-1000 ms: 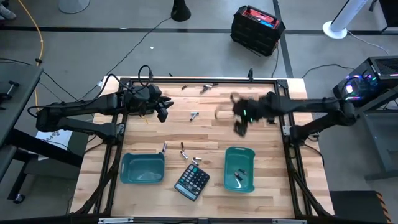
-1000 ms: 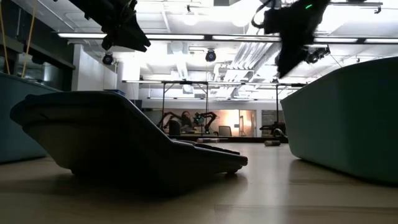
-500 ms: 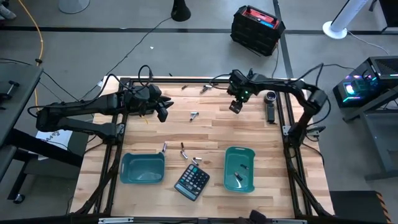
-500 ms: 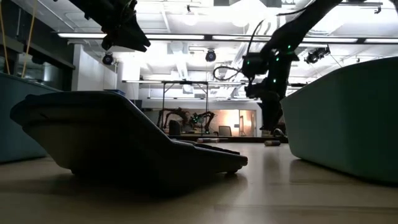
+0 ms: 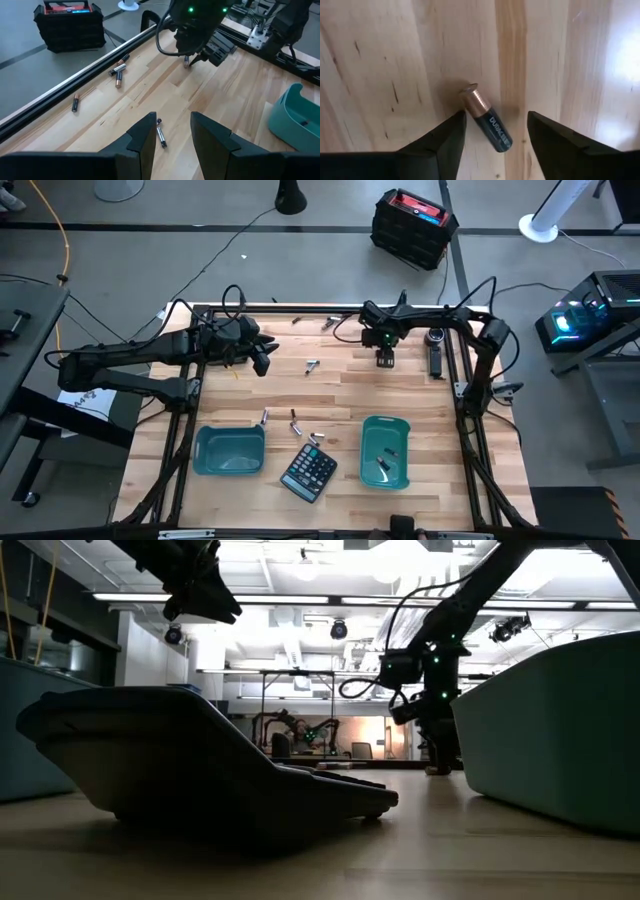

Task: Sort batteries
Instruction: Put the black battery into the dark green bin

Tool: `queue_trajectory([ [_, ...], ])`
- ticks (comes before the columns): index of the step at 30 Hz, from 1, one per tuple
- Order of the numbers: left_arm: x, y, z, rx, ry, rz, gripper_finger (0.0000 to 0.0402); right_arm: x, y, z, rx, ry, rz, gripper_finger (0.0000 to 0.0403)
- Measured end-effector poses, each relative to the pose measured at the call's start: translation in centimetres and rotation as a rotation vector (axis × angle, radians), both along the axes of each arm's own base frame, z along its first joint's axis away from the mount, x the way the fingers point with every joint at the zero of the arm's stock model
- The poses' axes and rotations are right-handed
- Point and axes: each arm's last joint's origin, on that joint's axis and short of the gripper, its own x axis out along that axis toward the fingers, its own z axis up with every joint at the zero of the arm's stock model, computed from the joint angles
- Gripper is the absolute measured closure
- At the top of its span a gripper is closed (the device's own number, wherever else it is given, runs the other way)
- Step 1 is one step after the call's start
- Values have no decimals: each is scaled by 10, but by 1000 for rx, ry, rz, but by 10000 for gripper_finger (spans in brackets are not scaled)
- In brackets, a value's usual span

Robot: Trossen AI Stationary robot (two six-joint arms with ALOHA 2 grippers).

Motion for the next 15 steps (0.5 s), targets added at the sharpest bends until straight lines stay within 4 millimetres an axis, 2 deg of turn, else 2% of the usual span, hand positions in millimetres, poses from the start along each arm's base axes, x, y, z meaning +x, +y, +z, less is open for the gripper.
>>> queue_trajectory([
  [3,0,0,0,0,6,0,286,1,3,-7,30,28,-36,257],
  [6,0,0,-1,0,6,1,286,2,9,-5,61,10,-89,362],
  [7,0,0,-1,1,6,1,286,2,12,0,59,-5,-101,376],
  [9,0,0,-1,10,10,5,286,1,16,12,52,-47,-146,373],
  [11,0,1,0,30,18,10,286,-4,24,34,56,-97,-173,365],
  [15,0,1,0,52,23,9,286,-19,45,99,60,-320,-253,383],
])
